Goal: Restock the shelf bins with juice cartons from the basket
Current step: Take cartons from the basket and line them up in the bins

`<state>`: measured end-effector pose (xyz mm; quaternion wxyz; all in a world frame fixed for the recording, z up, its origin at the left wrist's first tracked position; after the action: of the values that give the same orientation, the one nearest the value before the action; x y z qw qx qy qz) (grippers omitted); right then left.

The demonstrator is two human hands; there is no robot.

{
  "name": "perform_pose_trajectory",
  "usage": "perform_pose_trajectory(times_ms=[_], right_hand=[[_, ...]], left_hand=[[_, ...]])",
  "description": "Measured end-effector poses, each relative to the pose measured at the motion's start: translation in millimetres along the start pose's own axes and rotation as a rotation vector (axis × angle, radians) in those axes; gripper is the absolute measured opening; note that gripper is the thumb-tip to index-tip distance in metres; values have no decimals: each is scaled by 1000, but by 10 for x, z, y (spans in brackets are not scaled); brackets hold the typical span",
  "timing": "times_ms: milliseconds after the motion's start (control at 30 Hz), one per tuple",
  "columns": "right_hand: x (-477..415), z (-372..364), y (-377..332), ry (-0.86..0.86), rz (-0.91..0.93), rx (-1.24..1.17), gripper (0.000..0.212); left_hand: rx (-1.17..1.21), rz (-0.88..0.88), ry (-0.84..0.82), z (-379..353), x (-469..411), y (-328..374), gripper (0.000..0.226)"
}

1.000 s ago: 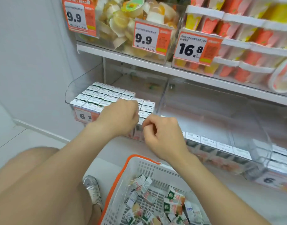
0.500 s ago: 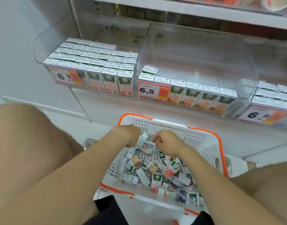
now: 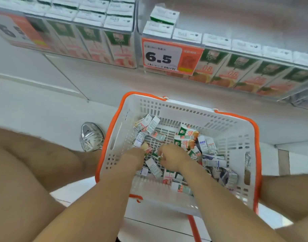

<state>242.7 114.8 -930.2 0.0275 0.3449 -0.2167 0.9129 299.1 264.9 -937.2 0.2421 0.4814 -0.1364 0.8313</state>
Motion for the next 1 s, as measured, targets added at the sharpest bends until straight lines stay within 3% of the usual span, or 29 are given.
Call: perform_pose_trajectory(times_ms=[67, 133, 200, 300, 500, 600, 700, 800, 900, 1000], right_hand=[[-53, -152, -118, 21, 48, 89, 26], [-114, -342, -205, 16, 100, 146, 37], [-154, -522, -243, -14, 104, 183, 52], [-173, -673, -246, -47, 66, 237, 53], [-172, -577, -267, 79, 33, 336, 60], [-106, -487, -255, 109, -2, 185, 51], [-12, -348, -117, 108, -81, -138, 40], [61, -177, 121, 125, -150, -438, 42], [182, 59, 279, 113, -201, -622, 49], [288, 286, 365, 139, -215, -761, 43]], left_hand=[[-45, 8, -61, -176, -100, -19, 34], [-66, 20, -75, -295, -187, -29, 38], [-52, 34, -40, -363, -277, -42, 38], [13, 46, 29, -398, -332, -68, 36], [29, -17, 12, -473, -384, -67, 36], [-19, -65, -24, -524, -379, -40, 32], [-79, -110, 4, -508, -313, -64, 33], [-77, -174, -29, -374, -228, -82, 33], [76, -207, -51, -57, -16, -41, 48], [282, -232, 22, 341, 294, -10, 42]])
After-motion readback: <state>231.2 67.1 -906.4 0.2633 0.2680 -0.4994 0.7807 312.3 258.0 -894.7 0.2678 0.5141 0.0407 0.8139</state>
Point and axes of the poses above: each hand's wrist, its own x-axis away from the middle knuckle, its own z-axis out of the back of the hand, y = z × x, the point moved 4 cm from there along -x, towards the middle knuckle, and after that the axes turned 2 degrees about -x, right-handed, at the moved point
